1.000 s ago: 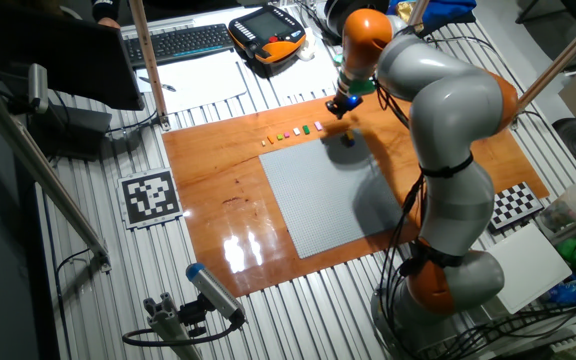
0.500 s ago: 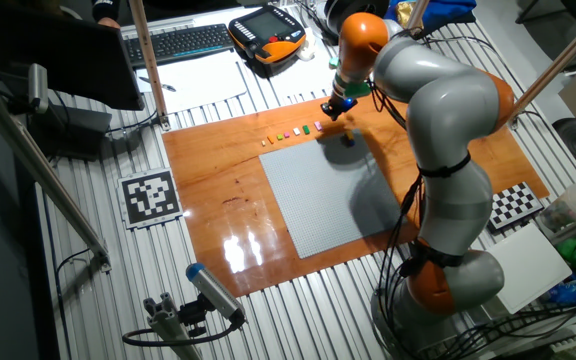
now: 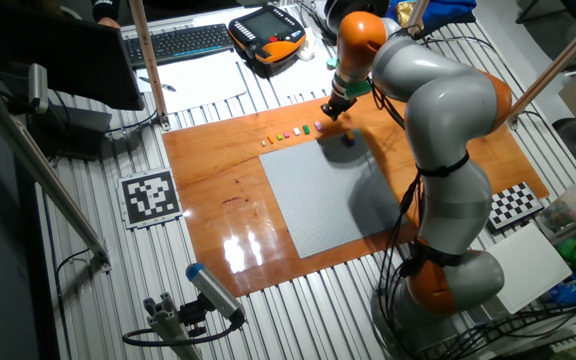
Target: Stack small Lego blocks randomly, one at a time
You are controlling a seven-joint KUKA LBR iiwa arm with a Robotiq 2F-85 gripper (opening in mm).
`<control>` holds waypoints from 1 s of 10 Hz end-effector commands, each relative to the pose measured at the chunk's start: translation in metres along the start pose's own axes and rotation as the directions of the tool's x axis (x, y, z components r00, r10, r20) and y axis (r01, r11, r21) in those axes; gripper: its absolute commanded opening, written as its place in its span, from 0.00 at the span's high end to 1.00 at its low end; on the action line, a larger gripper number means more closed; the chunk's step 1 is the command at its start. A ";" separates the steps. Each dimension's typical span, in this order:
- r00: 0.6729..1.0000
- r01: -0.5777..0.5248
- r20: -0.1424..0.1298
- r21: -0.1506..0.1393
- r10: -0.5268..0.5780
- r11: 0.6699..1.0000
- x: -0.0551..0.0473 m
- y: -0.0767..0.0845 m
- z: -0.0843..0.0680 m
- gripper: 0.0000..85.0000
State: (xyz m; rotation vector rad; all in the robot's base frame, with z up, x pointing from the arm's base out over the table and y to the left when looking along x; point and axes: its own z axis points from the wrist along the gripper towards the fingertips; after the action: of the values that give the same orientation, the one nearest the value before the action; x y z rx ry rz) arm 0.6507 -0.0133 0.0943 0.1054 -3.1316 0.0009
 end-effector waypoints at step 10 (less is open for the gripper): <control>0.999 -0.028 0.027 -0.003 0.028 1.000 -0.026 0.027 0.047 0.60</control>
State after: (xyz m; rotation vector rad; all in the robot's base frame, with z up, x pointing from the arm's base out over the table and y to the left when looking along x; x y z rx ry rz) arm 0.6740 0.0160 0.0466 0.0601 -3.1610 -0.0042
